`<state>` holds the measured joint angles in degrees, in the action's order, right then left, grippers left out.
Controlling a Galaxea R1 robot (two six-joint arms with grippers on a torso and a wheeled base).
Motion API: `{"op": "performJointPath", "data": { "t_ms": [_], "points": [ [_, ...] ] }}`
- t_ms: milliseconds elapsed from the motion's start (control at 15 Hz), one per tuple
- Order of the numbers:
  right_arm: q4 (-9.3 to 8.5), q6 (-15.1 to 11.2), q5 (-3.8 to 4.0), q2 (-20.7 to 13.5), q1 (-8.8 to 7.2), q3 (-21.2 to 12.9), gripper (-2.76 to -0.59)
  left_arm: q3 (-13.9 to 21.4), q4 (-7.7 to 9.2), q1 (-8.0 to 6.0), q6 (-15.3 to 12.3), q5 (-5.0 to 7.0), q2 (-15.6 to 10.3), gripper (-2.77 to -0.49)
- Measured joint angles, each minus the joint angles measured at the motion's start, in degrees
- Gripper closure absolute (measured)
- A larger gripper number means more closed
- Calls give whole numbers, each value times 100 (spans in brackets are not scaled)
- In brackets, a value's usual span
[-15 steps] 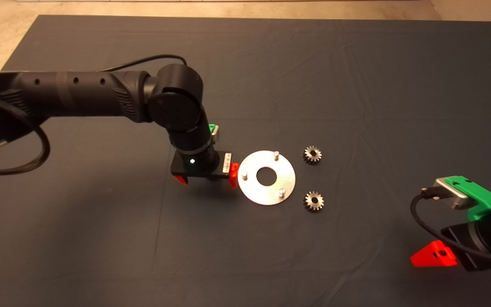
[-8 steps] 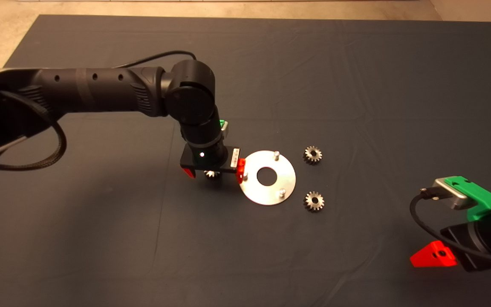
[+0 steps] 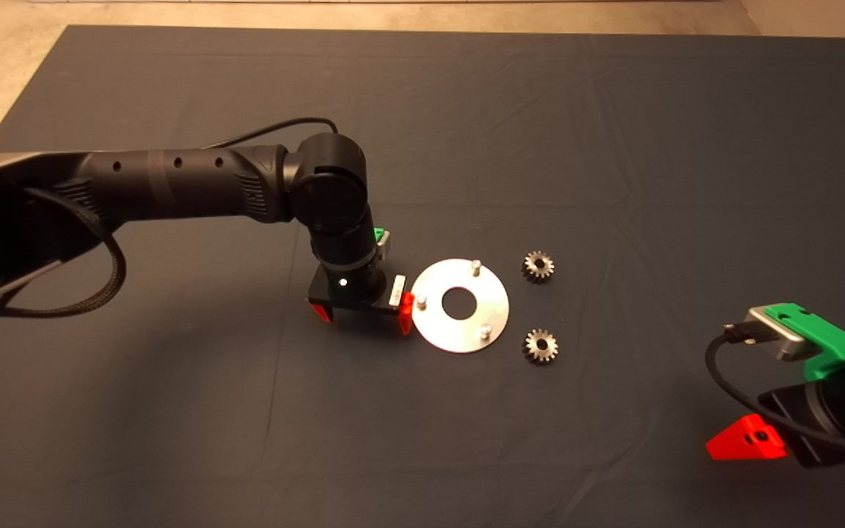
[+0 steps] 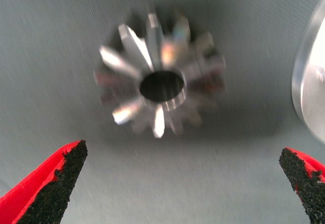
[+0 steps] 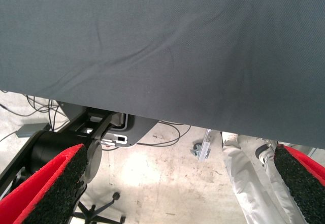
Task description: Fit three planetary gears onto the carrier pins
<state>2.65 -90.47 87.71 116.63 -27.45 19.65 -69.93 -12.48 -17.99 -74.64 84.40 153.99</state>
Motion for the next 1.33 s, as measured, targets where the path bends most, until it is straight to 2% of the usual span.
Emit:
{"op": "performJointPath", "data": {
  "t_ms": [267,400,933,1333],
  "points": [
    [0,0,-1,1,0,0,-274,-52,0,-8,27,0,12,-275],
    [0,0,0,1,0,0,-273,-83,2,-17,176,-2,12,-275],
    [-1,0,-3,1,30,0,-274,-426,-5,-41,467,-13,20,-275],
    [-4,0,0,1,30,0,-274,-474,-11,-41,500,-28,30,-275]
  ]
}}
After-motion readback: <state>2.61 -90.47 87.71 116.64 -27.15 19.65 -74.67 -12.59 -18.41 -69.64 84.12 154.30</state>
